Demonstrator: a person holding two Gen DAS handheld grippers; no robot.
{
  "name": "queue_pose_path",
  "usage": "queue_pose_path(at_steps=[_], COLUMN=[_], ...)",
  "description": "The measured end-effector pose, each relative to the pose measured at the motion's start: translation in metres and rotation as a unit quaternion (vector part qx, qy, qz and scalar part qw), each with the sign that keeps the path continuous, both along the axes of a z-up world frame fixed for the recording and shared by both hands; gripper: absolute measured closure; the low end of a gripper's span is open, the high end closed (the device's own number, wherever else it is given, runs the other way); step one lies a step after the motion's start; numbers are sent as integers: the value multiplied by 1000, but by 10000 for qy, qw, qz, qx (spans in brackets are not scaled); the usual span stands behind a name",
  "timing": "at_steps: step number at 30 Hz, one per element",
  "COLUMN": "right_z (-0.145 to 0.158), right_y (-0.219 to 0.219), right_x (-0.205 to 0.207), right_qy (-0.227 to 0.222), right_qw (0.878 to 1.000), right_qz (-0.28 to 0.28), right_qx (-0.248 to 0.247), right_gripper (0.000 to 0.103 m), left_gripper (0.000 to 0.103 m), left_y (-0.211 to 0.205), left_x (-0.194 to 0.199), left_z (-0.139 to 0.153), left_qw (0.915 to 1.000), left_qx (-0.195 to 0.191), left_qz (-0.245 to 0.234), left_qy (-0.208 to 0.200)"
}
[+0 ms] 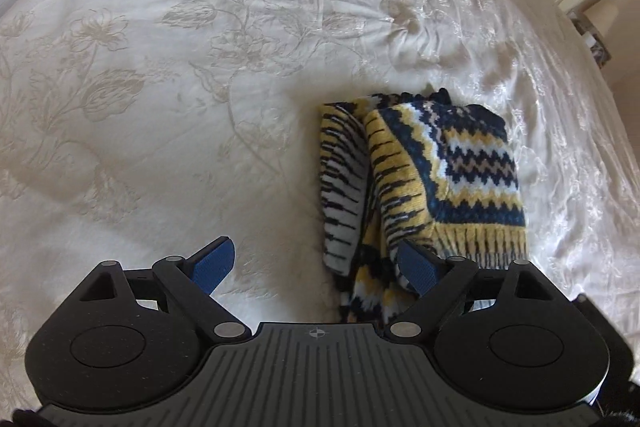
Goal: Fold small clothes
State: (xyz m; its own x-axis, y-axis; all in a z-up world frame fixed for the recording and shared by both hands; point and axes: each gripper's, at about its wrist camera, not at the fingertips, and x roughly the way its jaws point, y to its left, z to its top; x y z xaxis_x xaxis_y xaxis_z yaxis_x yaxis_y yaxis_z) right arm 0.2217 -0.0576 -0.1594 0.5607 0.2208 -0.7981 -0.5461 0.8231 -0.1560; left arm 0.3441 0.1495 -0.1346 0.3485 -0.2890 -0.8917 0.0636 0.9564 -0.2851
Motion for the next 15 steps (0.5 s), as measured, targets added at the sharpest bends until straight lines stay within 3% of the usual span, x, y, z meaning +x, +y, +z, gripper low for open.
queue_pose_path(at_steps=[4,7,8,9,10,15], right_z=[-17,-30,-32,-31,-27,3], right_y=[23,32,31,27,21,-24], right_x=[-9,-4,-1,3,9,22], right_qy=[-288,-393,-312,-230,-146,-53], right_qw=[9977,9935,9936,9949,9972,9962], right_qz=[379,526,569,532,381,-666], right_qx=[-481,-928,-921,-821,-634,561], right_gripper=[25,44,55,74,79,83], left_gripper=[14,14,14,14,14,14], left_y=[-15,-23,-25,-27,-29,-36], left_x=[12,18,20,22,24,34], left_z=[-3,-5,-6,-7,-8,-18], left_qw=[9995,9986,9982,9976,9970,9903], left_qx=[-193,-338,-394,-466,-536,-1162], left_qz=[-185,-315,-343,-367,-377,-283], left_qy=[144,258,304,368,421,712])
